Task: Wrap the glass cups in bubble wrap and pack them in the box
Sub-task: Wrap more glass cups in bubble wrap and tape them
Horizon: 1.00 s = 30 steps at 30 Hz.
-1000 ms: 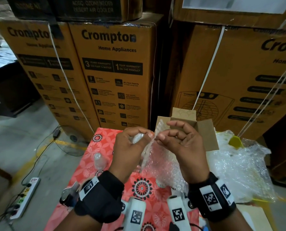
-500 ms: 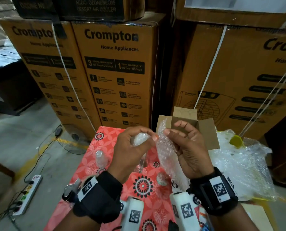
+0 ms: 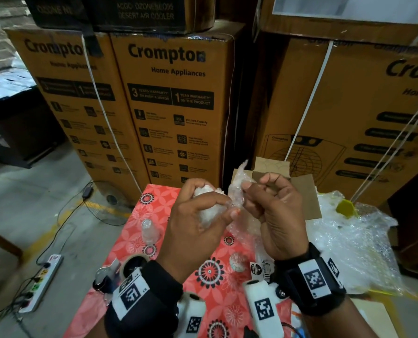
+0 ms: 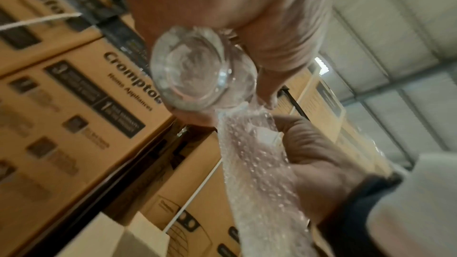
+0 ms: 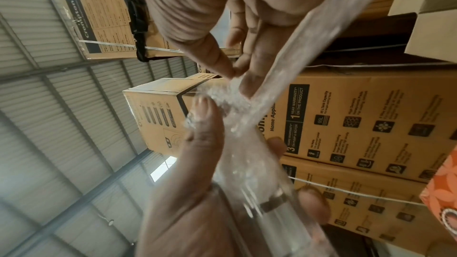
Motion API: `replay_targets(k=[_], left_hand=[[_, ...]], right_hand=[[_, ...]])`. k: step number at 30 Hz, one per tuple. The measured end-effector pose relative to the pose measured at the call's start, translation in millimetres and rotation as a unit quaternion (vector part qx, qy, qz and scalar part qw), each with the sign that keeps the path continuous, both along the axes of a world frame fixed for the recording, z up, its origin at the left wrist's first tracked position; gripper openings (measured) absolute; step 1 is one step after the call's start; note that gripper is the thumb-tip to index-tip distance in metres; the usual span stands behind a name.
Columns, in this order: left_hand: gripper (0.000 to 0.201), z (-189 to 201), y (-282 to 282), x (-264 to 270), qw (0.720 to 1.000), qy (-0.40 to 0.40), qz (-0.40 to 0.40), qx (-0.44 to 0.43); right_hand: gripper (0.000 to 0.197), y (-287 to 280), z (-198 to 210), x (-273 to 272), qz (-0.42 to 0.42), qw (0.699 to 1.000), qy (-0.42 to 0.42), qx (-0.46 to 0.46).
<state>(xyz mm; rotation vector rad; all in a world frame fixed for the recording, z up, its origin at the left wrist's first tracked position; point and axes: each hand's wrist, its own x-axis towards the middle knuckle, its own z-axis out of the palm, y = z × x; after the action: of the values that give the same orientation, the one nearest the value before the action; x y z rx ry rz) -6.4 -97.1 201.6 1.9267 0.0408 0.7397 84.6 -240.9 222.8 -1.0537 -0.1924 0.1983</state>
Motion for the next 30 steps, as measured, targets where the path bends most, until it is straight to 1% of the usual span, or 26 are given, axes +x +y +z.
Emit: replay_targets(k=[2,3,5,8,10,12,14,17,20,22,25,30], left_hand=[[0.009,-1,0,1,0.997,-0.012,0.018,-0.069],[0.01,-1,0,2,0.996,-0.025,0.031,-0.085],[0.01,-1,1,4,0.993,-0.047,0.056,-0.095],[0.01,2,0,4,0.992,-0.07,0.089,-0.053],[0.008,3,-3,5,0.992,-0.079,0.1,-0.023],[0.006,3,-4,5,0.991,-0.084,0.101,0.0],[0.006,3,-4,6,0.989,-0.098,0.108,0.036],[0.011,1,-4,6,0.98,-0.125,0.118,0.103],[0.013,0,-5,6,0.974,-0.139,0.117,0.135],[0.012,1,-6,6,0.975,-0.144,0.117,0.126],[0.014,3,-7,5,0.981,-0.143,0.099,0.091],[0.012,3,-6,3,0.989,-0.119,0.073,0.044]], right_hand=[[0.013,-3,2,-4,0.043,0.999,0.01,0.0],[0.013,-5,2,-7,0.057,0.998,0.005,-0.013],[0.022,-10,0,-15,0.07,0.995,-0.024,-0.062],[0.025,-11,2,-28,0.07,0.985,-0.096,-0.122],[0.023,-9,5,-32,0.064,0.981,-0.128,-0.131],[0.021,-6,6,-32,0.05,0.98,-0.139,-0.13],[0.022,-6,8,-30,0.039,0.984,-0.125,-0.118],[0.022,-8,10,-28,0.05,0.987,-0.107,-0.106],[0.021,-8,8,-27,0.056,0.988,-0.108,-0.097],[0.019,-7,8,-26,0.058,0.989,-0.107,-0.086],[0.014,-9,7,-24,0.064,0.99,-0.103,-0.07],[0.011,-9,8,-24,0.076,0.995,-0.061,-0.028]])
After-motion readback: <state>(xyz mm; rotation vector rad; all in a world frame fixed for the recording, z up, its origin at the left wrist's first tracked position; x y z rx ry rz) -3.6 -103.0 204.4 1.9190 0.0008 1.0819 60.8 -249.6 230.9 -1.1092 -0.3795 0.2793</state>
